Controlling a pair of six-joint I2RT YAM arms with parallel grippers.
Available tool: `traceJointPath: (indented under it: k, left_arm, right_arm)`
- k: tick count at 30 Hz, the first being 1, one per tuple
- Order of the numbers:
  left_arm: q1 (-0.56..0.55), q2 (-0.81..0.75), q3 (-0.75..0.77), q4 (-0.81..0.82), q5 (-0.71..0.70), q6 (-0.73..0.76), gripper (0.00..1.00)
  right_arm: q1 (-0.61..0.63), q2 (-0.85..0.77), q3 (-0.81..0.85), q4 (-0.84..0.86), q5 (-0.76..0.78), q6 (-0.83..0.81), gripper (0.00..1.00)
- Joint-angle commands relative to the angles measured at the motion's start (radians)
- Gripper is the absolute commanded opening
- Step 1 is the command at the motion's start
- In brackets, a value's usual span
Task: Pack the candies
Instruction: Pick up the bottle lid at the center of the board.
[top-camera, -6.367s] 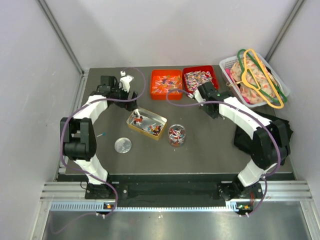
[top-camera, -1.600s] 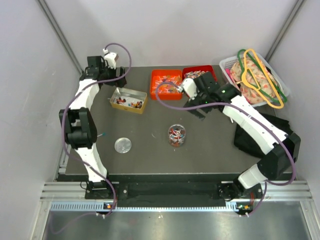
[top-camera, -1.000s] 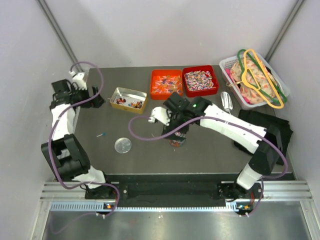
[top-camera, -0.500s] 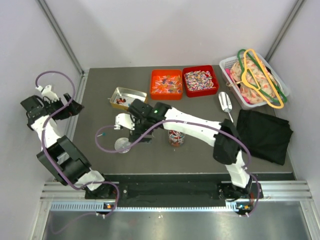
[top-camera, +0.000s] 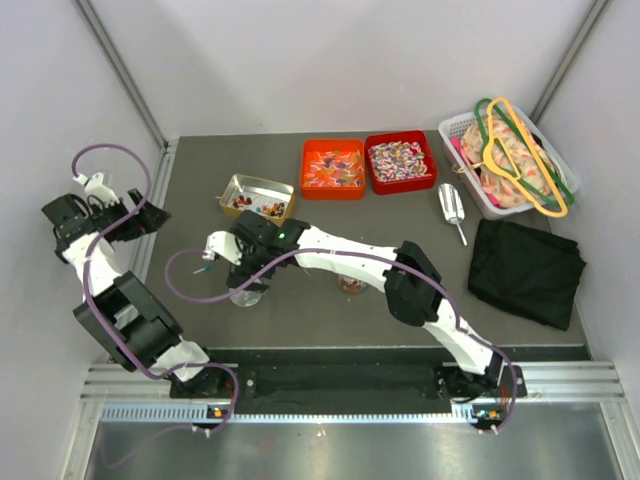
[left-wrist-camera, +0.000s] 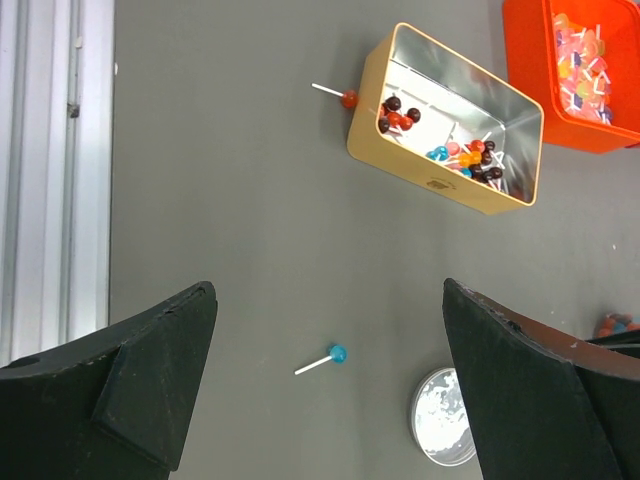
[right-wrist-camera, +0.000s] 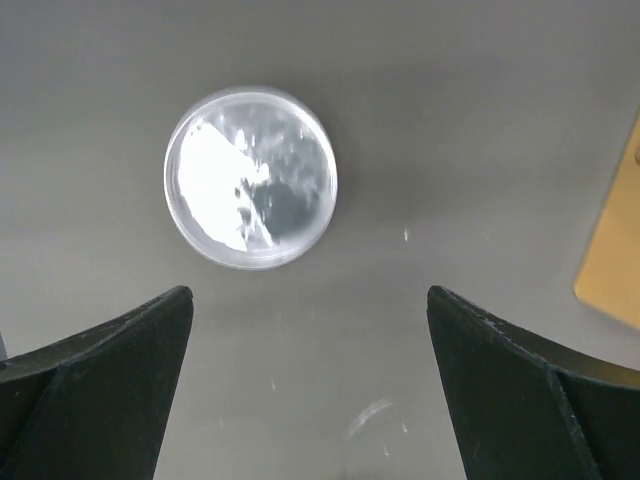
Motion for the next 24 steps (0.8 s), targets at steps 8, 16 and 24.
traceJointPath:
  k: [8,16,24]
  left_arm:
    - [0.01,-0.087,-0.051,0.002,0.045,0.036,0.99]
    - [0.008,-0.091,-0.074,-0.01,0.048,0.064,0.99]
    - [0.008,-0.086,-0.083,-0.003,0.052,0.067,0.99]
  right_arm:
    - [0.016,0.142,0.113,0.133,0.09,0.153,0.76]
    - [0.014,0.168,0.102,0.136,0.104,0.161,0.57]
    - [0.011,0.174,0.074,0.128,0.095,0.158,0.29]
